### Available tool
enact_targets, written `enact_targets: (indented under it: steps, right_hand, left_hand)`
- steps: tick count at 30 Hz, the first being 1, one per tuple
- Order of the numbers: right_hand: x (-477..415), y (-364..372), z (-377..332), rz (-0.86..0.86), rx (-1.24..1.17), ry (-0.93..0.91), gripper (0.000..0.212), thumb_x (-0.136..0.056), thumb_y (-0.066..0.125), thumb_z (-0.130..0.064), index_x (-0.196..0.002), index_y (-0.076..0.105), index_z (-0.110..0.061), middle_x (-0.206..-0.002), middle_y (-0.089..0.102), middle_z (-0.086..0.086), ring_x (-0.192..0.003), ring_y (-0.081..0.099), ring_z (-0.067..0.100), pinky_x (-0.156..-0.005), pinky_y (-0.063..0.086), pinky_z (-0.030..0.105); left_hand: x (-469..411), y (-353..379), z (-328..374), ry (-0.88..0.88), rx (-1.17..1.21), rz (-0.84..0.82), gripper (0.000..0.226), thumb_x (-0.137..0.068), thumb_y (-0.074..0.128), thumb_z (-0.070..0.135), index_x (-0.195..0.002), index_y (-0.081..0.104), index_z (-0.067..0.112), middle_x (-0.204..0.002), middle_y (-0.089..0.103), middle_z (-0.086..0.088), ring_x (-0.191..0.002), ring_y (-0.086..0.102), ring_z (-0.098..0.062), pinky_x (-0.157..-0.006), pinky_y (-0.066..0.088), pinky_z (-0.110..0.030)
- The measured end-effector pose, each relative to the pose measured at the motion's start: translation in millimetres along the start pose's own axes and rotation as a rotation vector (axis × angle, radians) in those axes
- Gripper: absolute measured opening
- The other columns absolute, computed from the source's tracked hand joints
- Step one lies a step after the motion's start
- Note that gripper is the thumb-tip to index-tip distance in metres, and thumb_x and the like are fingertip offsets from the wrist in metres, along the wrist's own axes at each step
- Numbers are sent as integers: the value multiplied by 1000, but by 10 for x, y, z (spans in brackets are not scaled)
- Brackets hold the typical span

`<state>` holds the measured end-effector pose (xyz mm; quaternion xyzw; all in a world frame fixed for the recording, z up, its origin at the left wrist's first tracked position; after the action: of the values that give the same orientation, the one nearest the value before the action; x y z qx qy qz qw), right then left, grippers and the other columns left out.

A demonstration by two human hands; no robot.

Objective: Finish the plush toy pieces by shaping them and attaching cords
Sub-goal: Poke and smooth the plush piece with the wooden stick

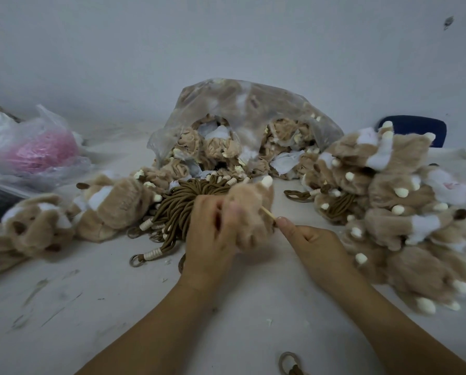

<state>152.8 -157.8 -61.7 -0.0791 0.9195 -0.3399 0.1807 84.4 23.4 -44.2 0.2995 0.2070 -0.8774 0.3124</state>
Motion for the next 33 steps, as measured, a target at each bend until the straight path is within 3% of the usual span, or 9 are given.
enact_targets:
  steps: [3,5,7,10,13,16,26,29,33]
  right_hand:
    - [-7,-24,0,19,53,-31,66,-71,31,-83,-51,28,-20,-45,24,-4,-42,28,9,-44,29,21]
    - [-14,-51,31,14,80,-49,67,-71,32,-83,-53,28,-19,-45,23,-4,-43,29,9,-43,26,23]
    - [-24,-76,82,-12,142,-53,69,-71,32,-84,-55,29,-16,-46,26,-3,-43,30,9,-45,24,25]
    - [-33,-85,129,-39,206,-36,73,-69,29,-86,-56,29,-14,-47,28,-2,-44,30,9,-49,28,32]
    - [-28,-68,128,-47,213,-34,74,-67,26,-88,-56,30,-15,-47,29,-2,-44,31,9,-49,28,32]
    - [-4,-52,120,-40,100,-21,70,-67,34,-85,-54,28,-16,-46,25,-4,-43,26,8,-43,21,22]
    - [-13,-77,134,-59,-29,24,69,-63,41,-82,-56,25,-15,-49,21,-7,-42,21,6,-37,18,18]
    - [-3,-88,123,-62,-48,20,68,-64,43,-81,-57,24,-16,-49,21,-8,-42,20,6,-36,17,17]
    - [22,-71,101,-57,-55,23,69,-67,45,-81,-58,22,-18,-50,19,-7,-43,19,7,-37,17,17]
  left_hand:
    - [11,125,-77,-33,-123,-146,15,-88,59,42,-90,52,28,-97,45,16,-88,50,8,-66,38,-10]
    - [-15,70,-108,0,-152,-105,4,-91,53,22,-91,55,18,-97,49,12,-84,48,1,-65,35,-15]
    - [-35,-25,-97,46,-171,-28,22,-84,46,12,-100,61,8,-107,53,2,-87,46,-1,-71,36,-14]
    - [-26,-67,-59,84,-202,-8,37,-85,45,4,-116,65,8,-124,47,0,-99,43,8,-81,31,4]
    - [23,42,17,166,-166,-100,46,-88,50,-13,-123,66,11,-133,46,-8,-117,44,-7,-95,31,-1]
    - [38,57,83,230,-156,-71,48,-84,50,-12,-123,68,10,-130,47,-11,-119,43,-11,-100,29,-3]
    - [32,-39,142,280,-94,124,28,-67,61,-21,-91,58,-7,-104,42,-10,-93,41,-2,-90,35,-5]
    - [52,-24,156,284,-84,108,35,-69,64,-18,-95,53,4,-105,41,-8,-95,39,10,-85,37,-4]
    - [106,79,195,308,-103,19,37,-75,61,-5,-95,46,22,-108,38,-5,-90,38,7,-78,39,-2]
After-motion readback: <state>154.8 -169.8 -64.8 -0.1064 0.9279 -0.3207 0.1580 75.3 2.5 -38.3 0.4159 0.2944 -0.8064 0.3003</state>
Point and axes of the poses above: each hand's wrist, its own x-axis away from the middle knuckle, its own y-axis out of the palm, z = x × y, the point moved 5 cm from there along -x, towards the middle knuckle
